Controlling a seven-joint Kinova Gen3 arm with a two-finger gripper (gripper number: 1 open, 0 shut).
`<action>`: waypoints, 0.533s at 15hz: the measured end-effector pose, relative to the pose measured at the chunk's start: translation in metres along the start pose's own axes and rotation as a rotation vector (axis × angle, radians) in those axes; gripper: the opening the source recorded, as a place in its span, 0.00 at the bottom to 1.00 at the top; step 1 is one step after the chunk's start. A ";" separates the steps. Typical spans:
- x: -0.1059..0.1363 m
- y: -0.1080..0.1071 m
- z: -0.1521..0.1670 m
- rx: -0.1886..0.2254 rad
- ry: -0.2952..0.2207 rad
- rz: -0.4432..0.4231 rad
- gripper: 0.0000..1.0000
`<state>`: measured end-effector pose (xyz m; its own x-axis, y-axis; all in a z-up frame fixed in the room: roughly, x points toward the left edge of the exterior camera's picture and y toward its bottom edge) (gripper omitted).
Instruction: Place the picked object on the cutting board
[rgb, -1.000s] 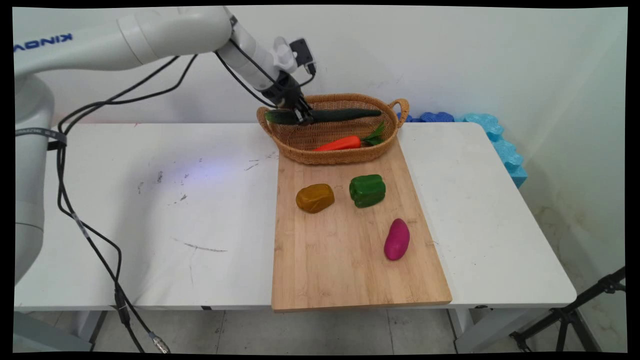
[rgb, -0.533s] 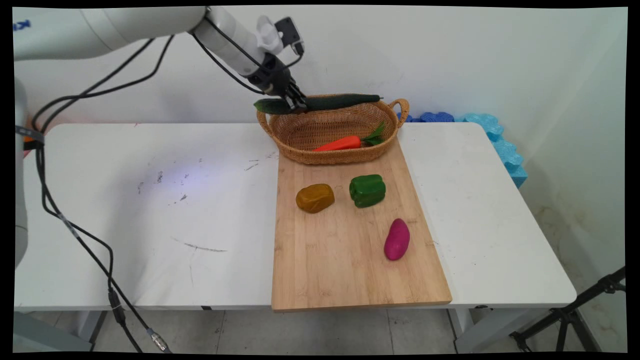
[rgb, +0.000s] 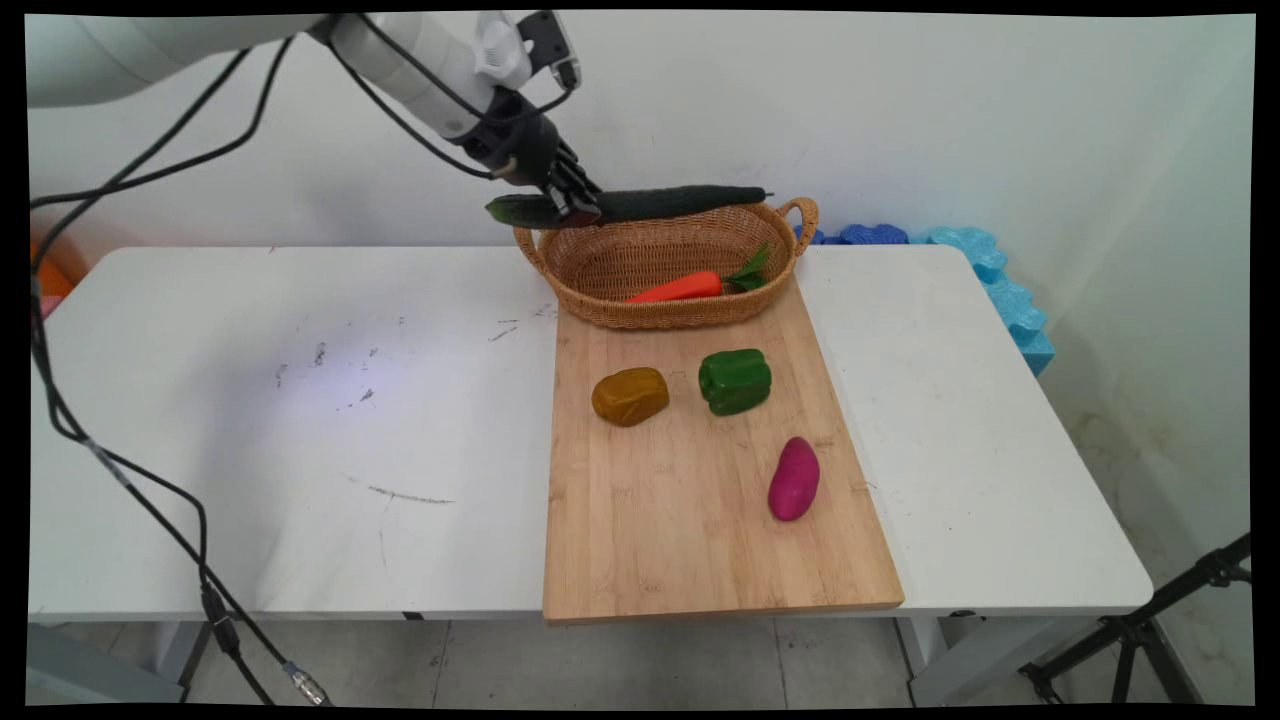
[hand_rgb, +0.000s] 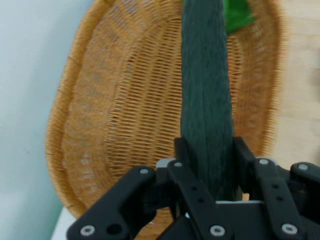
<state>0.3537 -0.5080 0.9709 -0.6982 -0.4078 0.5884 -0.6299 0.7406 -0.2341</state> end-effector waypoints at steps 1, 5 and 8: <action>-0.001 0.006 -0.007 -0.014 0.003 0.003 0.00; -0.007 0.029 -0.028 -0.074 0.015 0.012 0.00; -0.012 0.048 -0.040 -0.122 0.022 0.020 0.00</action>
<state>0.3454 -0.4465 0.9839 -0.7013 -0.3816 0.6021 -0.5690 0.8085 -0.1502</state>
